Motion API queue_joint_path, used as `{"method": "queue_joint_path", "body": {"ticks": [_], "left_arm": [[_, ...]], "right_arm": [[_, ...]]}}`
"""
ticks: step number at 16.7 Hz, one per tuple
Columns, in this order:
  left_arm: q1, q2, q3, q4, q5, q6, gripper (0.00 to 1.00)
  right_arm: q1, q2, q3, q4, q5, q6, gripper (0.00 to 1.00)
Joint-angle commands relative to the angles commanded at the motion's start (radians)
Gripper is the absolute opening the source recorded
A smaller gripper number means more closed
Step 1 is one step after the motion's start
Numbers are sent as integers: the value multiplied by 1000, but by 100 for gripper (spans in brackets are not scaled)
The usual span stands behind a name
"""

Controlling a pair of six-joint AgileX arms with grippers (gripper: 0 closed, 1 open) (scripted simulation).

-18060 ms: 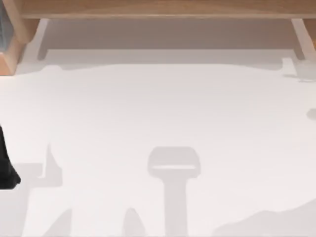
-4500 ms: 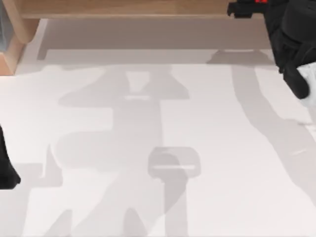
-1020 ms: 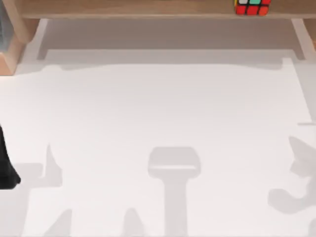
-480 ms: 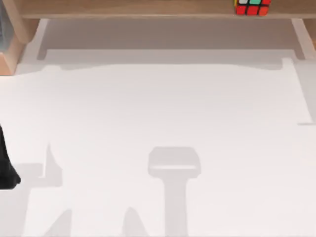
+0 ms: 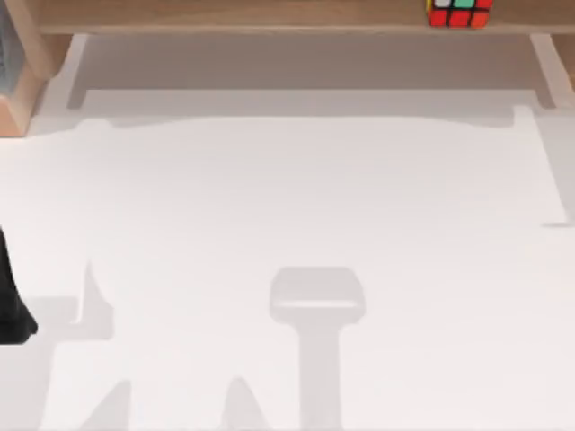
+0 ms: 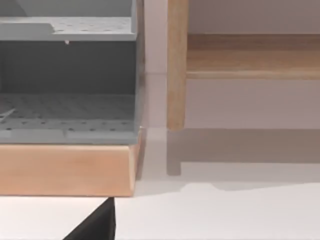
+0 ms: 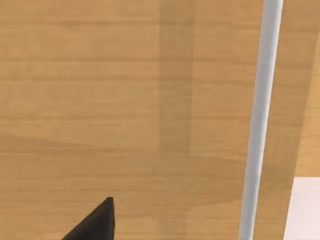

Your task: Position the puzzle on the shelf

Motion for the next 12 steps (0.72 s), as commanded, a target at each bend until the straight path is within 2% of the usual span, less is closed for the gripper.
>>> {"method": "queue_joint_path", "body": {"ticks": [7,12], "left_arm": [[0,0,0,0,0,0,100],[0,0,0,0,0,0,100]], "right_arm": [[35,18,49,-33,35,-1,100],[35,18,49,-33,35,-1,62]]}}
